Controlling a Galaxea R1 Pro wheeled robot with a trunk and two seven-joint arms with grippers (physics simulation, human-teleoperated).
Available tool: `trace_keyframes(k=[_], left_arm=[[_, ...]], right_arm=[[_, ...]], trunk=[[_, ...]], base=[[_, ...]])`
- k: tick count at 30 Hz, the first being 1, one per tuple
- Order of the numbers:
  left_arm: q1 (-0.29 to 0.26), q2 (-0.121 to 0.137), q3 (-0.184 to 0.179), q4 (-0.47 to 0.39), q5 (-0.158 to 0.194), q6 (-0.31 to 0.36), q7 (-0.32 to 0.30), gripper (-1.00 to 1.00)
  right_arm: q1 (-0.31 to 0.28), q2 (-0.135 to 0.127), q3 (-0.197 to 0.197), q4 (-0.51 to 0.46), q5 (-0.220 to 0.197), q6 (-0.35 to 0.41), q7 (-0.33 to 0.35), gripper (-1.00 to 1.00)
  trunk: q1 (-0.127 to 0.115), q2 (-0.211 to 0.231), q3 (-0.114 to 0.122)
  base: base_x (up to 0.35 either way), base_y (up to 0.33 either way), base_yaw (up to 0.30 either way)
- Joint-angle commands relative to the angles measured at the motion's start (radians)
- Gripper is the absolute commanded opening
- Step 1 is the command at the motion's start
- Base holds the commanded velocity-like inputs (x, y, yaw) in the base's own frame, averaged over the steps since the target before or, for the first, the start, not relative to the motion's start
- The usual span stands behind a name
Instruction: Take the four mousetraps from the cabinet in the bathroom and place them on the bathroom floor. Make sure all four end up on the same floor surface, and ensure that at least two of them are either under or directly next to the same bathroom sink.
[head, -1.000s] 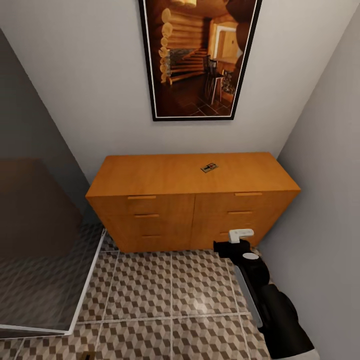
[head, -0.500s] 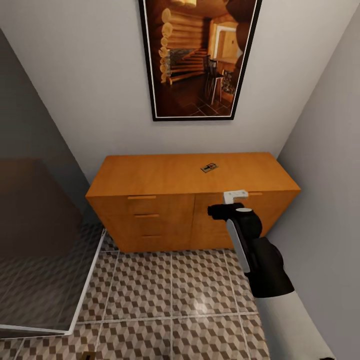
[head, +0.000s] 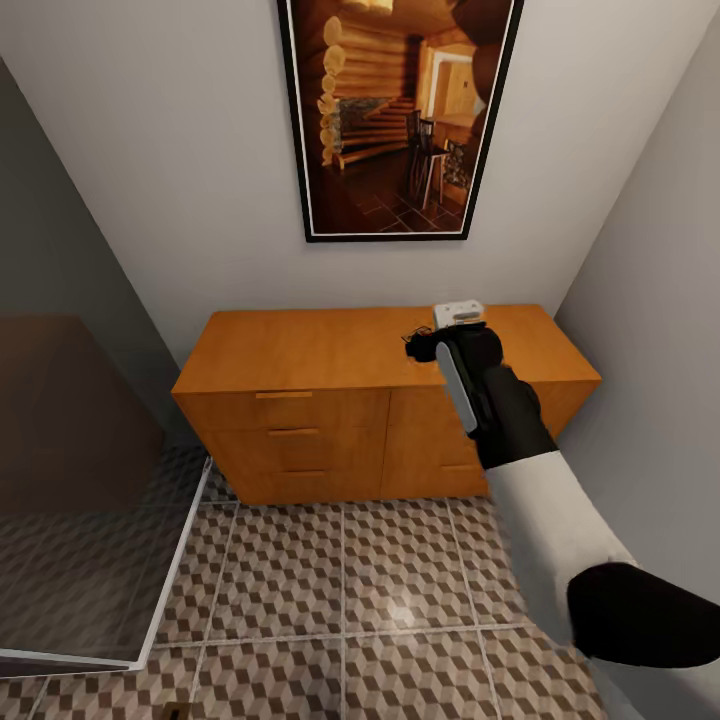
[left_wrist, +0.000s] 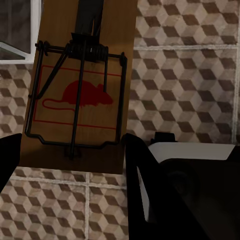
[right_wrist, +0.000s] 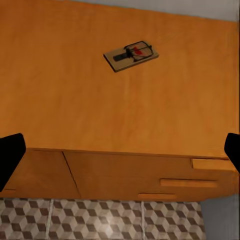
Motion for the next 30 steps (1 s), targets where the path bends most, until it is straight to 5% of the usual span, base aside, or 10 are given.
trace_keyframes(k=[1,9,15,23,30], left_arm=[[-0.001,0.000,-0.009,0.003,0.001,-0.005,0.005,-1.00],[-0.001,0.001,-0.009,0.003,0.001,-0.006,0.004,-1.00],[-0.001,0.001,-0.009,0.001,0.000,-0.008,0.003,-1.00],[-0.002,0.007,-0.009,0.001,-0.001,-0.008,0.004,-1.00],[-0.001,0.009,-0.009,0.002,-0.001,-0.006,0.004,-1.00]], right_arm=[[-0.053,0.000,0.001,0.057,-0.005,0.003,-0.004,1.00],[-0.347,-0.001,0.000,0.447,-0.007,-0.017,0.001,1.00],[-0.391,-0.001,0.000,0.529,-0.009,-0.054,0.003,1.00],[-0.397,-0.004,-0.022,0.717,-0.019,-0.258,0.034,1.00],[-0.397,-0.004,-0.028,0.772,-0.028,-0.329,0.103,1.00]], trunk=[[0.000,-0.002,-0.002],[0.000,-0.002,-0.002],[0.000,-0.002,-0.002],[0.000,-0.002,-0.002],[0.000,-0.002,-0.002]], base=[[0.000,0.000,0.000],[0.000,0.000,0.000],[0.000,0.000,0.000],[0.000,0.000,0.000],[0.000,0.000,0.000]])
